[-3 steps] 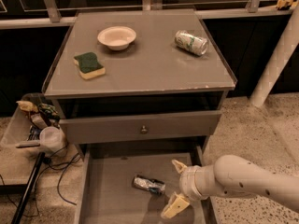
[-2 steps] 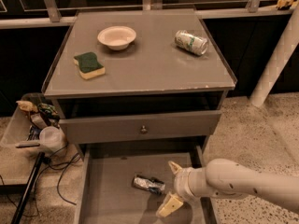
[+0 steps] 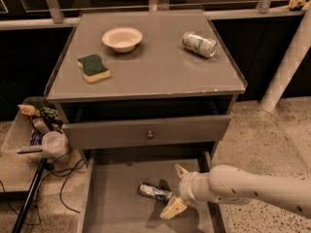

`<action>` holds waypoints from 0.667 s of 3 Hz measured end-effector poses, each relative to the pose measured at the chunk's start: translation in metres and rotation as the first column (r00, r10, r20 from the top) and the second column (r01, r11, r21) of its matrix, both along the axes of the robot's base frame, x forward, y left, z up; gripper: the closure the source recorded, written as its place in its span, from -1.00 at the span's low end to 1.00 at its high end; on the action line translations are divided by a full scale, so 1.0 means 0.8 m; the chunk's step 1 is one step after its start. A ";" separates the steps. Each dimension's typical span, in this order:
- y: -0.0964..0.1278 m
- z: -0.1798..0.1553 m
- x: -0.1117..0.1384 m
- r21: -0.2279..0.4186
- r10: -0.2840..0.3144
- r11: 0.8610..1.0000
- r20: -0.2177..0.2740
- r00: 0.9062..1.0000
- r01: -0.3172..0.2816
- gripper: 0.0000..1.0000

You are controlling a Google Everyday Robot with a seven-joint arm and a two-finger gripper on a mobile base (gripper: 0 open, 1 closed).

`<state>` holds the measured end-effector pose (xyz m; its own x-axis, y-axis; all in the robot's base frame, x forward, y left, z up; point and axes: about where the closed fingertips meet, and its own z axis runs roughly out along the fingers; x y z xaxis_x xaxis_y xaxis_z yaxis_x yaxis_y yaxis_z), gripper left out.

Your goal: Pick redbull can from middle drawer and place on counter

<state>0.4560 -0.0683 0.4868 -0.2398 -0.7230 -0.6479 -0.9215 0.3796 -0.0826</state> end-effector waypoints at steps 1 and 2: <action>0.007 -0.016 0.019 -0.017 0.013 1.000 0.009 1.000 -0.013 -1.00; 0.015 -0.037 0.032 -0.016 0.028 0.999 0.002 1.000 -0.028 -1.00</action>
Offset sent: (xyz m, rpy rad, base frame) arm 0.0382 0.0183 -0.0518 -0.0147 0.0075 0.0419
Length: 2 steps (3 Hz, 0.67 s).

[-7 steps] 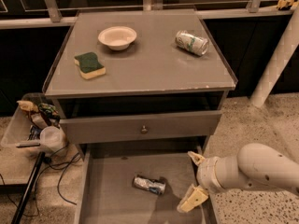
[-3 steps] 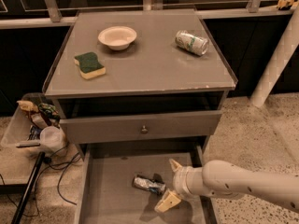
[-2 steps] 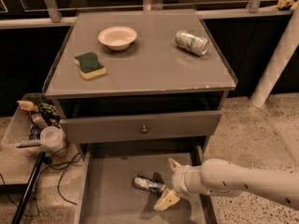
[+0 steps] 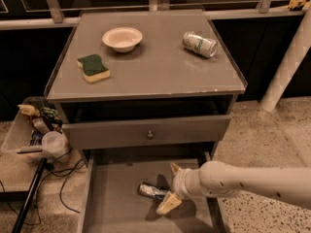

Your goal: Pick redbull can from middle drawer and place on counter

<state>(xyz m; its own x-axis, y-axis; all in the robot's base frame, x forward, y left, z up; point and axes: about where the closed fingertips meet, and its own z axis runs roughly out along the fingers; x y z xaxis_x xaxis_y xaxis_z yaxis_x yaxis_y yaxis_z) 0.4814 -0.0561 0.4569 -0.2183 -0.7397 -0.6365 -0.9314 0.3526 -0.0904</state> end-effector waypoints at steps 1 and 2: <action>0.004 -0.017 0.007 0.005 0.006 1.000 0.003 1.000 -0.006 -1.00; 0.005 -0.033 0.009 0.021 0.015 1.000 0.005 1.000 -0.015 -1.00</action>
Offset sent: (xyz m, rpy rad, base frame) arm 0.0103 0.0028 -0.0438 0.0395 -0.0089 0.0204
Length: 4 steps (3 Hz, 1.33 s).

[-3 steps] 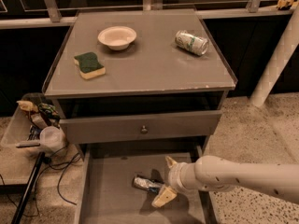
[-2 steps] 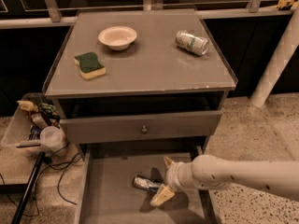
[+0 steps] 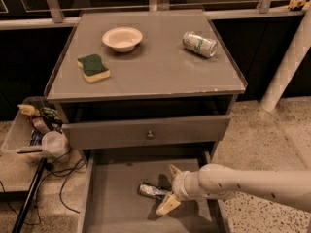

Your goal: Pick redbull can from middle drawer and place on counter

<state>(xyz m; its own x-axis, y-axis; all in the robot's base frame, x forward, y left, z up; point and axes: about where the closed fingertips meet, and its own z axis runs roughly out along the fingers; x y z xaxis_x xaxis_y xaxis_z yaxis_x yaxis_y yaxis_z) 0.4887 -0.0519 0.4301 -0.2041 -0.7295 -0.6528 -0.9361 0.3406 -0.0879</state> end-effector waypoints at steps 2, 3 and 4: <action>0.010 -0.047 -0.013 0.026 0.019 0.999 -0.027 0.999 -0.019 -1.00; 0.016 -0.064 -0.019 0.039 0.018 0.999 -0.038 0.999 -0.017 -1.00; 0.019 -0.071 -0.021 0.049 0.010 0.999 -0.037 0.999 -0.009 -1.00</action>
Offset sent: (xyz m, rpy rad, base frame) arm -0.0174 0.0114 -0.0617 0.0366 0.0466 0.0226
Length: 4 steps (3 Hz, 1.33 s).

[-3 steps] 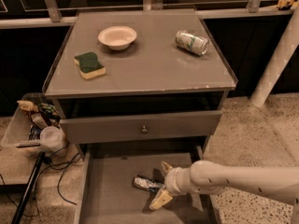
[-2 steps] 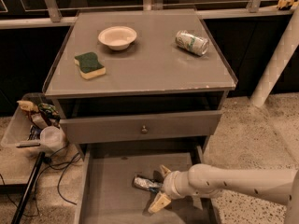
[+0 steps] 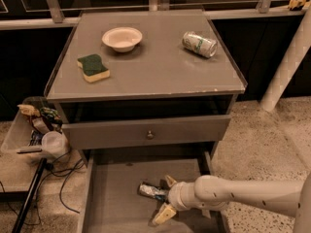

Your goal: Pick redbull can from middle drawer and place on counter

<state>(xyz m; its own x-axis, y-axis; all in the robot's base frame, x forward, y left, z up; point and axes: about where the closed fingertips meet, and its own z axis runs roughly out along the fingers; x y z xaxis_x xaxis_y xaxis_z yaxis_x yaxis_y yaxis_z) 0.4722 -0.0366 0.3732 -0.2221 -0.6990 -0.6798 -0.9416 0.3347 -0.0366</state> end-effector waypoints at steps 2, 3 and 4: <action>0.001 -0.002 0.001 0.006 -0.023 1.000 0.005 1.000 0.023 -0.67; 0.001 -0.002 0.001 0.006 -0.023 1.000 0.004 1.000 0.023 -0.20; 0.001 -0.002 0.001 0.006 -0.023 1.000 0.004 1.000 0.023 0.26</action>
Offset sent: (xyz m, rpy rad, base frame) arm 0.0006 0.0004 -0.0013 0.0042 -0.0030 -0.0161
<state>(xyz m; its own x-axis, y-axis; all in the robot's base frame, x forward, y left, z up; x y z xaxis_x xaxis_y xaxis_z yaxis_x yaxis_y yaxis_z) 0.4732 -0.0361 0.3714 -0.2347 -0.6899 -0.6848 -0.9336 0.3562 -0.0389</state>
